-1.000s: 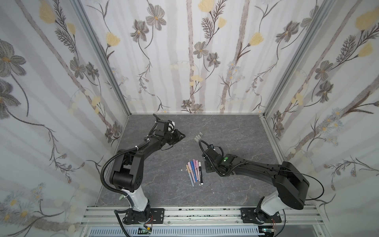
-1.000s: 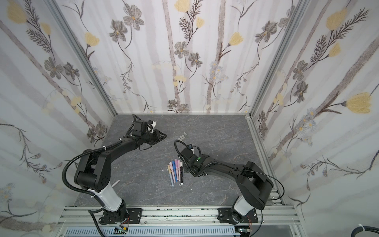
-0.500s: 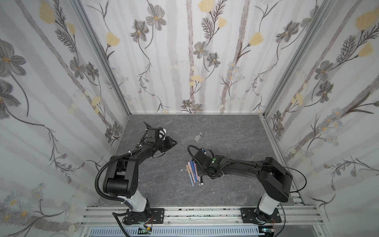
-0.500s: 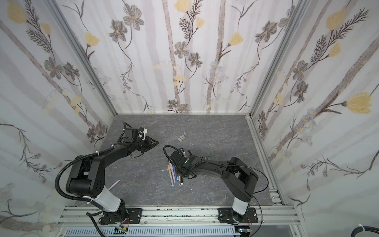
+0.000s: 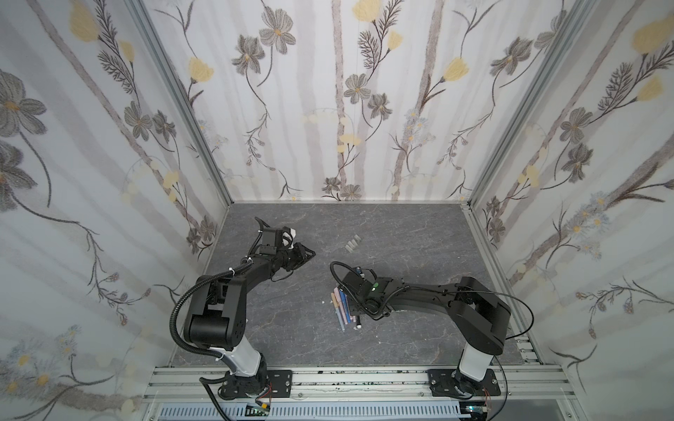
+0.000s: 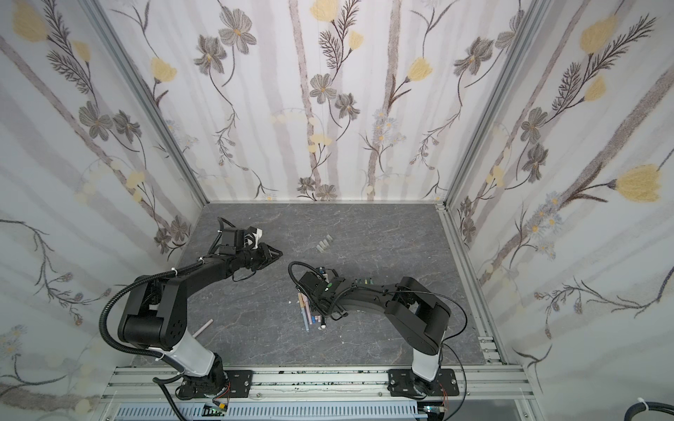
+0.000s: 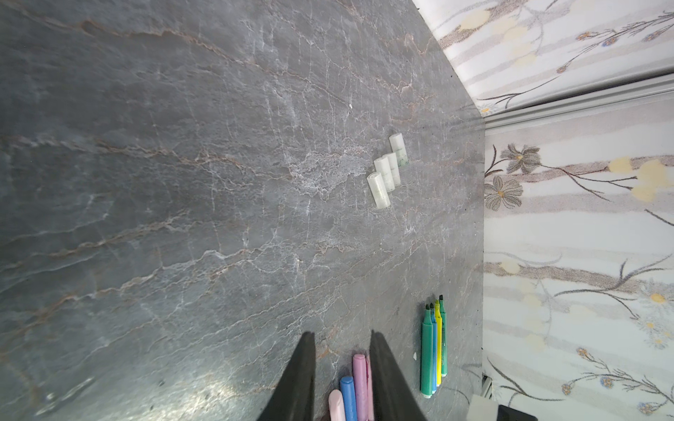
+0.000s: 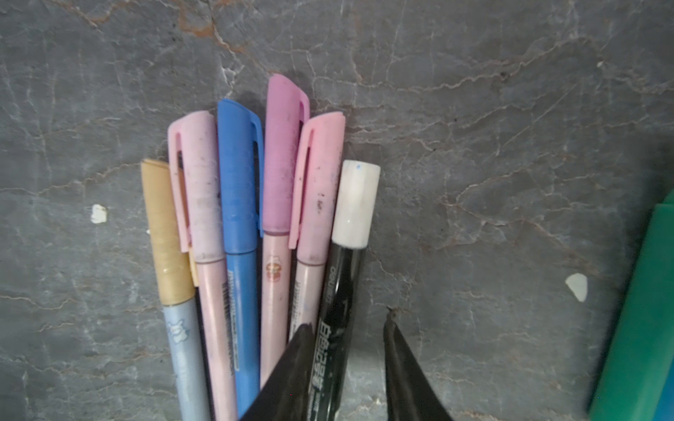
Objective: Open the pen caps
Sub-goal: 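Move the right gripper to the black marker with white cap and grasp it, then lift the black marker toward the left gripper while the left gripper reaches over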
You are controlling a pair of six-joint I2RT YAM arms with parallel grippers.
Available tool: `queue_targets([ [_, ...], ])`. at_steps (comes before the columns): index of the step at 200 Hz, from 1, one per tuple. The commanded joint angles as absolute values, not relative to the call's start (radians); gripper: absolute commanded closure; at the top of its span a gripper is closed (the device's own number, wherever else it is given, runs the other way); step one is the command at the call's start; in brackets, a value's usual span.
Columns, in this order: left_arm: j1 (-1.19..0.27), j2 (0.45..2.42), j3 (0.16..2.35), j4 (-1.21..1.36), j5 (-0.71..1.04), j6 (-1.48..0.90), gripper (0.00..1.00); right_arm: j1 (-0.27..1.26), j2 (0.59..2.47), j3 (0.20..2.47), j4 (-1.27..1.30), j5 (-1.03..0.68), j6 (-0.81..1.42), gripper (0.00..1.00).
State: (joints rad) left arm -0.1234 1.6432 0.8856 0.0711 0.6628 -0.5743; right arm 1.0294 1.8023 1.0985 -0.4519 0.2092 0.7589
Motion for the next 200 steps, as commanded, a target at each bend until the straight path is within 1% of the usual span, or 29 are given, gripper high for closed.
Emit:
queue_targets([
  [1,-0.121,1.647,0.881,0.1,0.672,-0.569,0.75,1.031,1.802,1.085,-0.449,0.209,0.778,0.67],
  [90,-0.123,1.643,0.893,0.102,0.693,-0.588,0.74,1.031,1.819,1.029,-0.392,0.169,0.773,0.73],
  [148,-0.147,1.616,0.927,0.059,0.718,-0.586,0.74,1.018,1.791,0.983,-0.349,0.128,0.761,0.91],
  [173,-0.178,1.607,0.952,0.024,0.732,-0.567,0.74,0.985,1.718,0.944,-0.308,0.096,0.731,0.96],
  [200,-0.216,1.582,0.965,0.02,0.763,-0.551,0.73,0.94,1.604,0.903,-0.275,0.068,0.635,1.0],
])
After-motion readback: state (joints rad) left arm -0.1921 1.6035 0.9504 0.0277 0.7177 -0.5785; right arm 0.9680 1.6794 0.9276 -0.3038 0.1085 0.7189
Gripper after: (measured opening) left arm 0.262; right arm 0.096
